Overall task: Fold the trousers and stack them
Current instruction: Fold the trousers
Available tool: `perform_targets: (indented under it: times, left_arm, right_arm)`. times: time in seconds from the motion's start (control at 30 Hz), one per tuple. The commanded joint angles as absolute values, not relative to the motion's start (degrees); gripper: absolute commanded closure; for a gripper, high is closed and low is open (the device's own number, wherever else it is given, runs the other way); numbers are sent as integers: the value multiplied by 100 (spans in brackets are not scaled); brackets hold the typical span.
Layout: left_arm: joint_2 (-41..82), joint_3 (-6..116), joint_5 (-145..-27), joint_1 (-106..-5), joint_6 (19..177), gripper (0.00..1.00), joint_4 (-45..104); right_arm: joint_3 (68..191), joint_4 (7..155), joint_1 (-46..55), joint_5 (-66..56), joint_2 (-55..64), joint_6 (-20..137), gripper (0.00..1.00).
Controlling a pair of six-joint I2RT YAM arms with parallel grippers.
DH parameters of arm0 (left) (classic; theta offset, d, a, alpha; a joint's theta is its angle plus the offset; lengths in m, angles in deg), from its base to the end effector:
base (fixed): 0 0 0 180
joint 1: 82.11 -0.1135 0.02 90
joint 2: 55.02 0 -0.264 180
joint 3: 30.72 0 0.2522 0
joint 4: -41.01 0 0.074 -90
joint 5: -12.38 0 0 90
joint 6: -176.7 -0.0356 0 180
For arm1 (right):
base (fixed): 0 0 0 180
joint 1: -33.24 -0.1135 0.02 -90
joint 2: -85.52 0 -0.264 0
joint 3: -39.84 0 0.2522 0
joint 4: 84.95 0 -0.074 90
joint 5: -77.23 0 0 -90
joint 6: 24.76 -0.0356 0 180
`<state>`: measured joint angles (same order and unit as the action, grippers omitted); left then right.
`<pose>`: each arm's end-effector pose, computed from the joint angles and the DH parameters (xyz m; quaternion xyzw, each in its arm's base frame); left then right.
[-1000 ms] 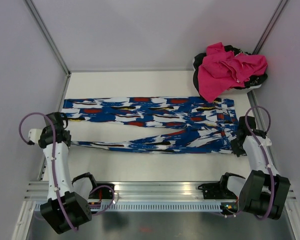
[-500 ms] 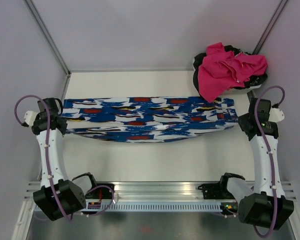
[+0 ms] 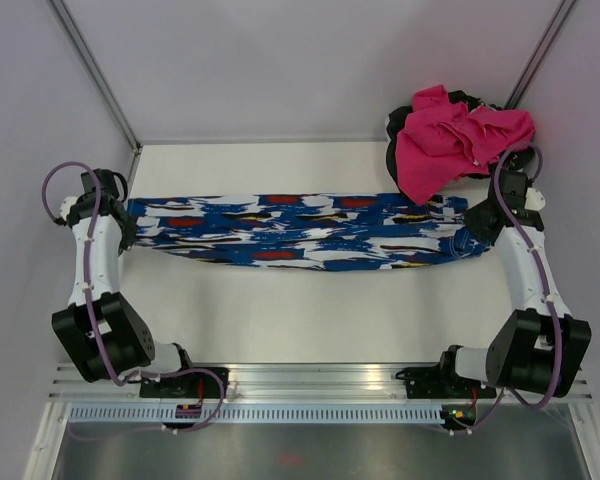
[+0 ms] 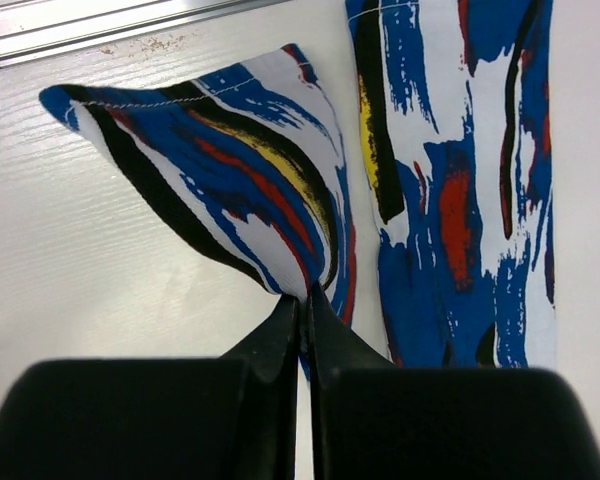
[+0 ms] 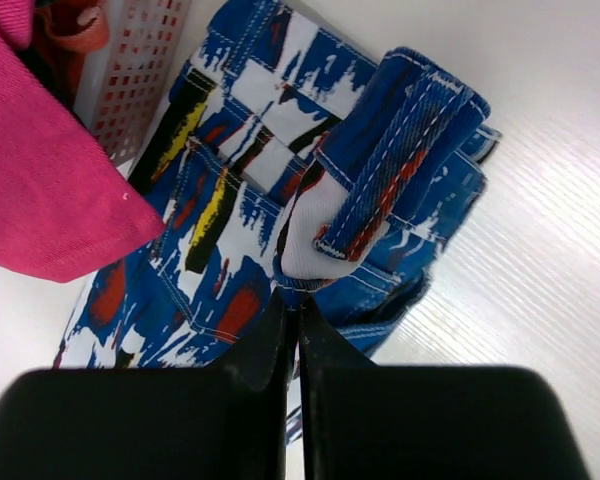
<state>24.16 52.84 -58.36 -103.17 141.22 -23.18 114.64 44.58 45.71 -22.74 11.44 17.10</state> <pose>0.2534 0.1101 0.2991 -0.6177 0.7255 0.0808 0.2924 0.2625 -0.0644 0.2873 0.4978 0.7925 0.0273 0.3513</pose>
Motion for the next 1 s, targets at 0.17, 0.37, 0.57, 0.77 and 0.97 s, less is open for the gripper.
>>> perform_targets:
  times: [0.17,0.37,0.57,0.77,0.97]
  left_arm:
    - [3101,6222,-4221,-10496,13794,98,-1564]
    - [4041,6820,-3922,-10452,13582,98,-1905]
    - [4632,7629,-3324,-10382,13917,98,-3005]
    - [3912,7366,-3078,-10373,13584,98,-2725]
    - [3279,7138,-2481,-10364,13496,98,-2787]
  right_arm:
    - [12216,5694,4774,-2736,221,2147,100]
    - [12163,5888,4774,-2946,-148,2103,100]
    - [12286,5853,4774,-2990,-456,2086,100]
    - [12286,5905,4774,-3043,-360,2244,100]
    - [12059,6028,4774,-3193,-298,2192,100]
